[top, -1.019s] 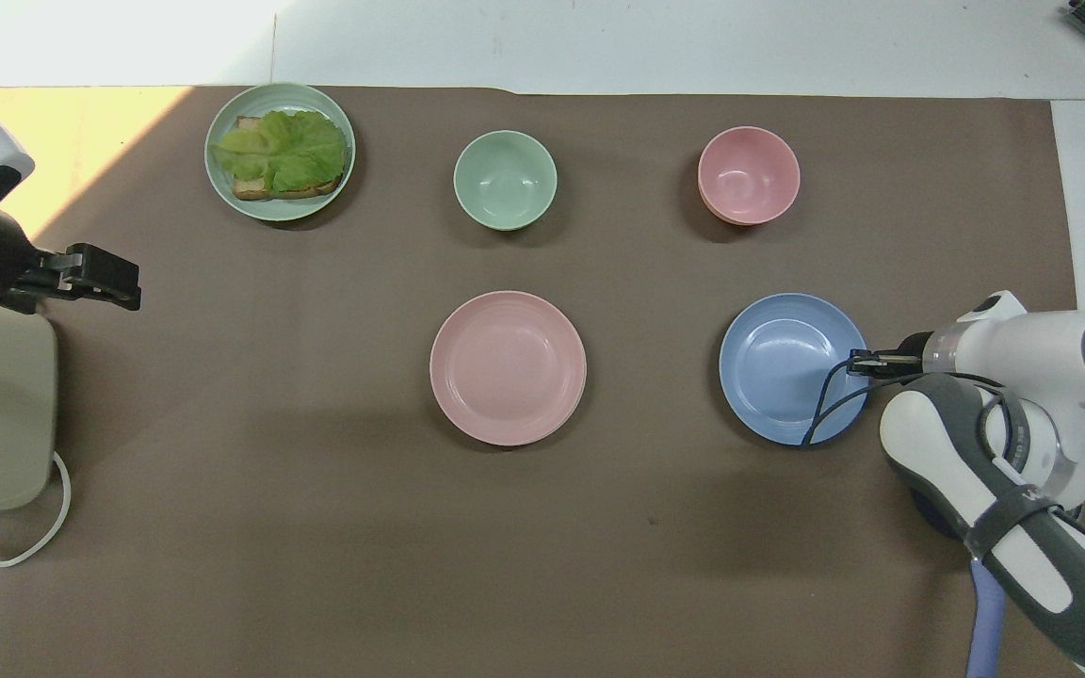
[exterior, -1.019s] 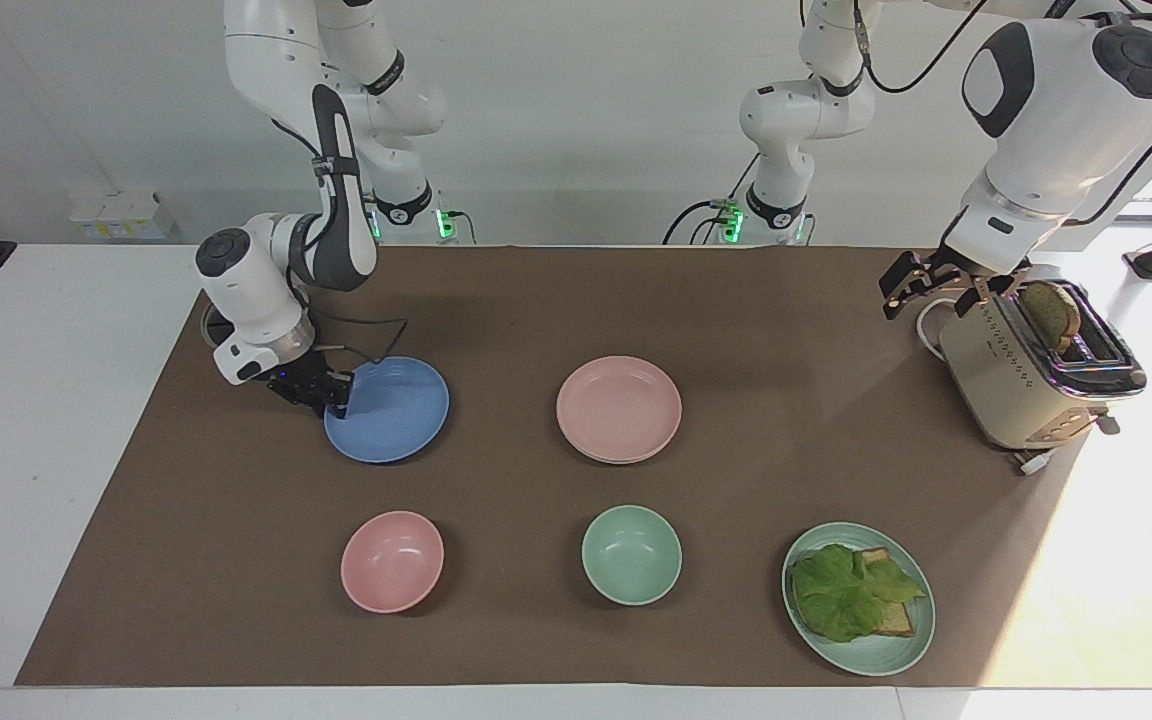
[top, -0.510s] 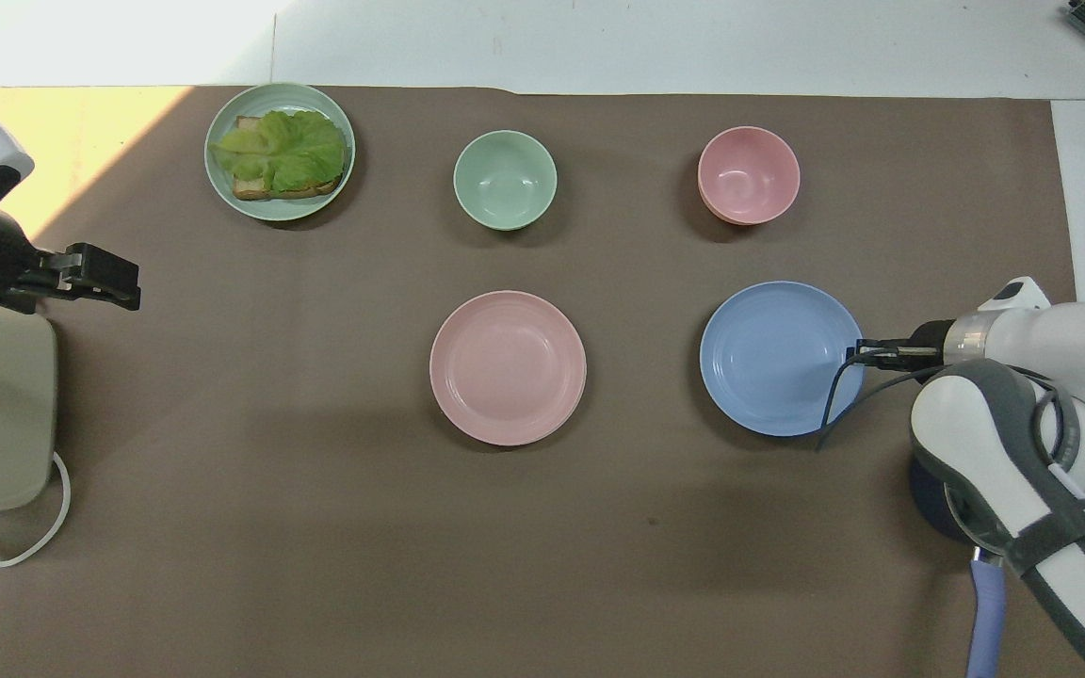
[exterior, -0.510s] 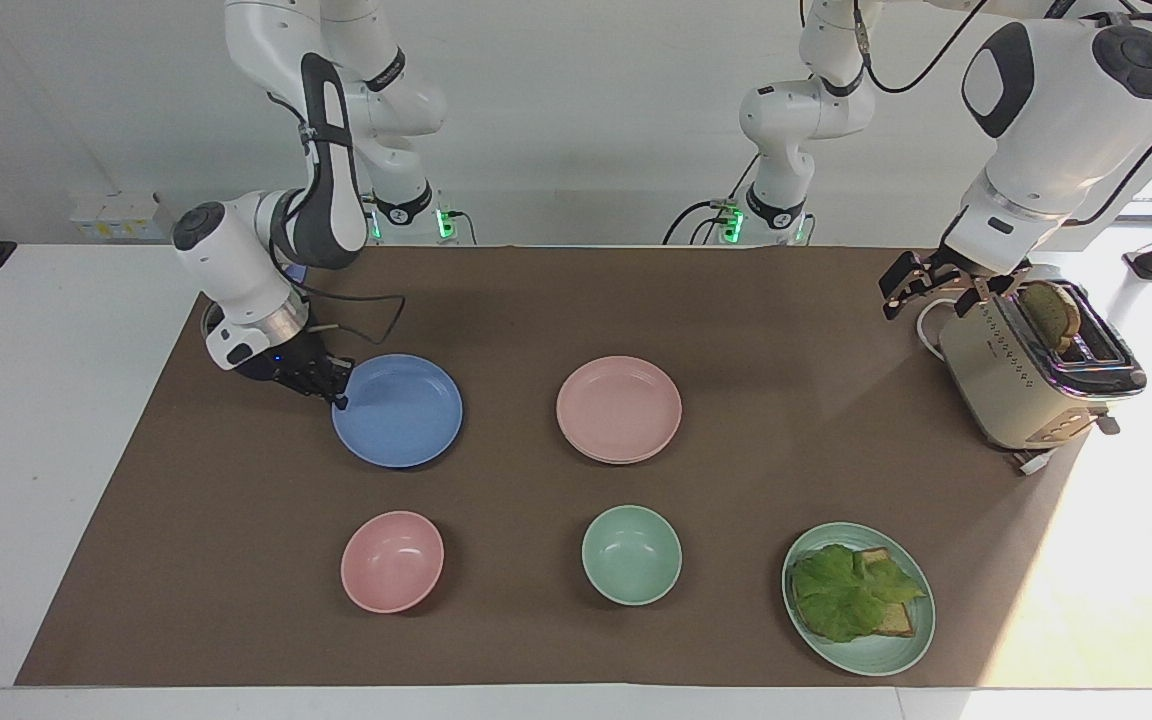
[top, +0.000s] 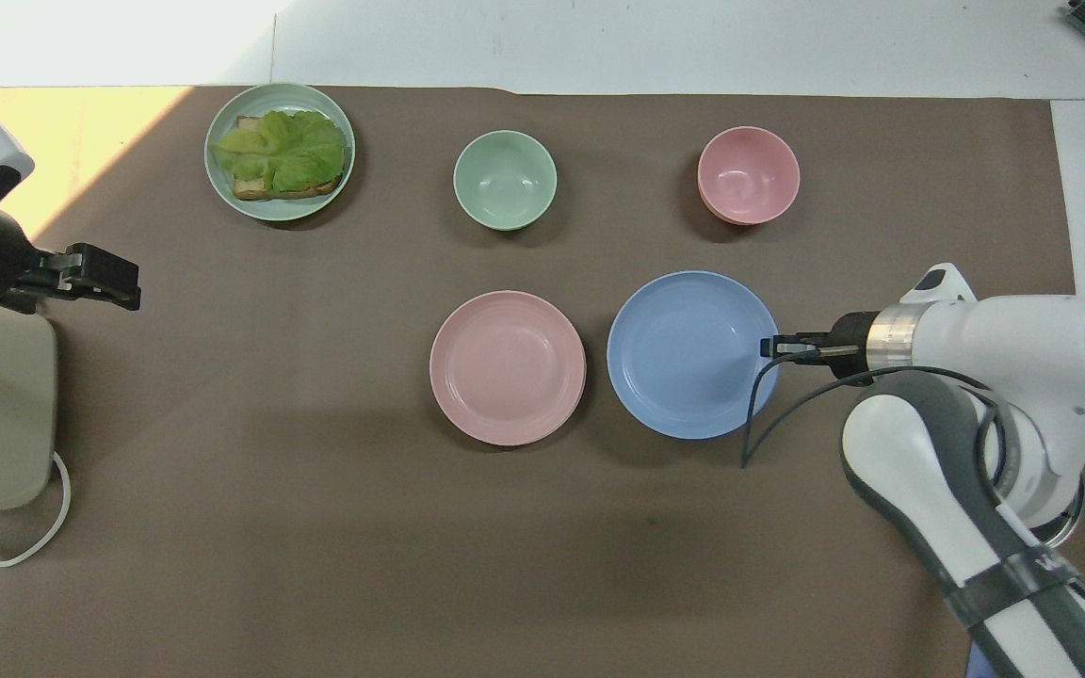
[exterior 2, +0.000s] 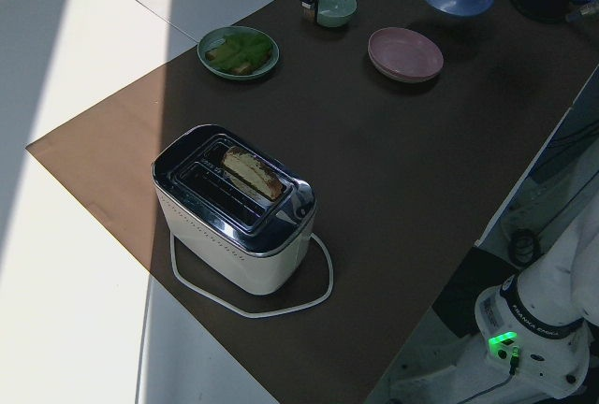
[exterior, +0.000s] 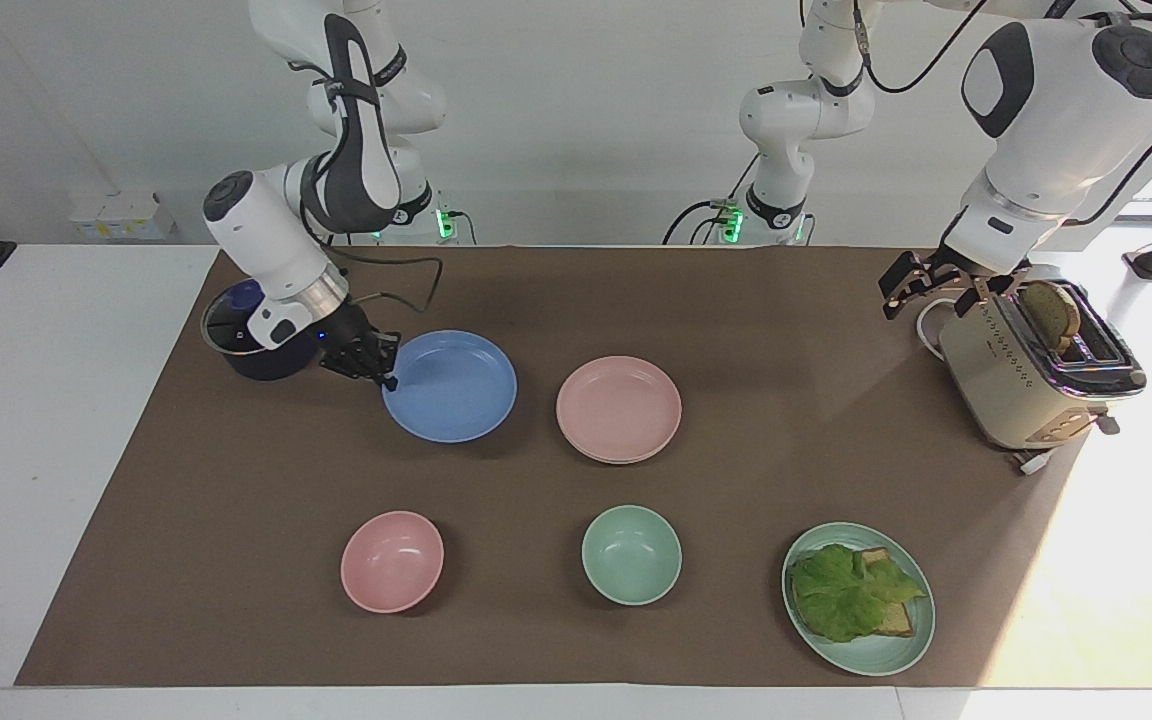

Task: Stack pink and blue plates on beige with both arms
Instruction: 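Carry the blue plate onto the pink plate stack and lower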

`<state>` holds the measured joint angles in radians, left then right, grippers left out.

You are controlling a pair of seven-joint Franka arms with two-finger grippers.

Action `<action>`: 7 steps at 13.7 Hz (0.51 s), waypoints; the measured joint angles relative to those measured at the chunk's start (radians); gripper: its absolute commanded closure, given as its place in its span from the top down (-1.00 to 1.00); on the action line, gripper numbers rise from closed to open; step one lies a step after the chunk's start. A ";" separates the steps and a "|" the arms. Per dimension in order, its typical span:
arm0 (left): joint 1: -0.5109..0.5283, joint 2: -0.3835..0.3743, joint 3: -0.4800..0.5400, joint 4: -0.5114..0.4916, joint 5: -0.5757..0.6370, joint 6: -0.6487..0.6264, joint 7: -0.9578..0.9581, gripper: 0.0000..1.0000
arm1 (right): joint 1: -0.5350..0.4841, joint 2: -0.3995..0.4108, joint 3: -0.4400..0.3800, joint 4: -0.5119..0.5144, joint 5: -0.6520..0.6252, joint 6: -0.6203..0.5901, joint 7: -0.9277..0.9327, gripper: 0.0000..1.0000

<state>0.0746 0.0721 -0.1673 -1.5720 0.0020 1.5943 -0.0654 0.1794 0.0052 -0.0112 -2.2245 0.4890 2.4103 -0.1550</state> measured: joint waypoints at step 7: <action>0.000 0.000 0.000 0.000 0.000 0.000 0.000 1.00 | 0.308 0.105 0.005 0.028 0.000 0.164 0.267 -1.00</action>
<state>0.0747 0.0721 -0.1673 -1.5720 0.0020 1.5943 -0.0654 0.4874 0.1105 -0.0063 -2.1964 0.4890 2.5744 0.1116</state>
